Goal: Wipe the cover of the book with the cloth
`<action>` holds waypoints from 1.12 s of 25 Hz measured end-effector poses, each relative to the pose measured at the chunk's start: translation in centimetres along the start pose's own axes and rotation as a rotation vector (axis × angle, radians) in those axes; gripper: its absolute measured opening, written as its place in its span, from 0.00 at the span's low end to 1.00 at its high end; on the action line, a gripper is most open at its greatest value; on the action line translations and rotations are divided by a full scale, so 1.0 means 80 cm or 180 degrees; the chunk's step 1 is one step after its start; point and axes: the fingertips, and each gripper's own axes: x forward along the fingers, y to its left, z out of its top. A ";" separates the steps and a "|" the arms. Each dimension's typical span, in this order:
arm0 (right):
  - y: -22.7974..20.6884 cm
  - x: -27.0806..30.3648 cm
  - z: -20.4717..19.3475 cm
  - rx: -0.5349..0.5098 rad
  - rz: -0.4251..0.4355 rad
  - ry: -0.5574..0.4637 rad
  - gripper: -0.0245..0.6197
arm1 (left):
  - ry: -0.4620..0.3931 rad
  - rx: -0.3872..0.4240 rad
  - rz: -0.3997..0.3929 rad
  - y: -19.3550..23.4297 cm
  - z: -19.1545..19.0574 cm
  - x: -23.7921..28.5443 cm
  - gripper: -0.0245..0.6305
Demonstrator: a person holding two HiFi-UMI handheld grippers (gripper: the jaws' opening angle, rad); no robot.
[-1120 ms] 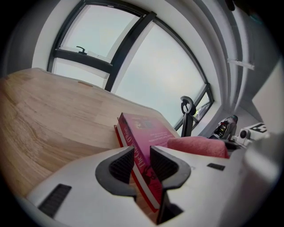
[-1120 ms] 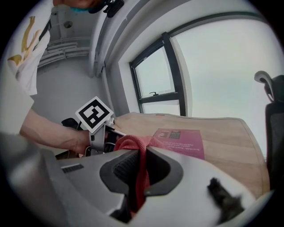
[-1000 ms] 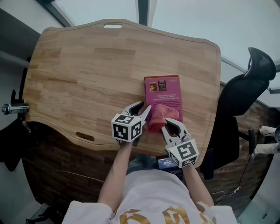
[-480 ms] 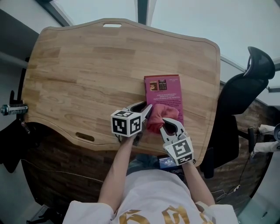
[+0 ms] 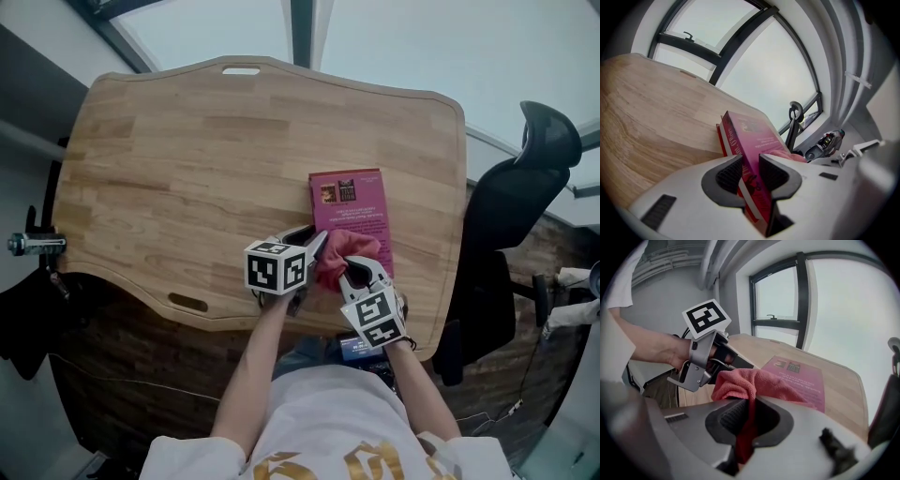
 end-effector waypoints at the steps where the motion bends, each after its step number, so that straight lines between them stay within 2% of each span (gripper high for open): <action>1: -0.001 0.001 0.001 0.0042 0.0019 0.0031 0.10 | -0.0001 -0.0009 -0.0011 0.001 0.001 0.000 0.22; 11: -0.006 0.006 0.002 0.0200 0.0105 0.0161 0.10 | 0.0091 -0.0047 -0.0074 0.001 0.002 0.002 0.22; 28: -0.019 0.017 0.013 0.0307 0.0173 0.0136 0.10 | 0.0202 -0.0056 -0.0158 0.003 0.002 0.003 0.22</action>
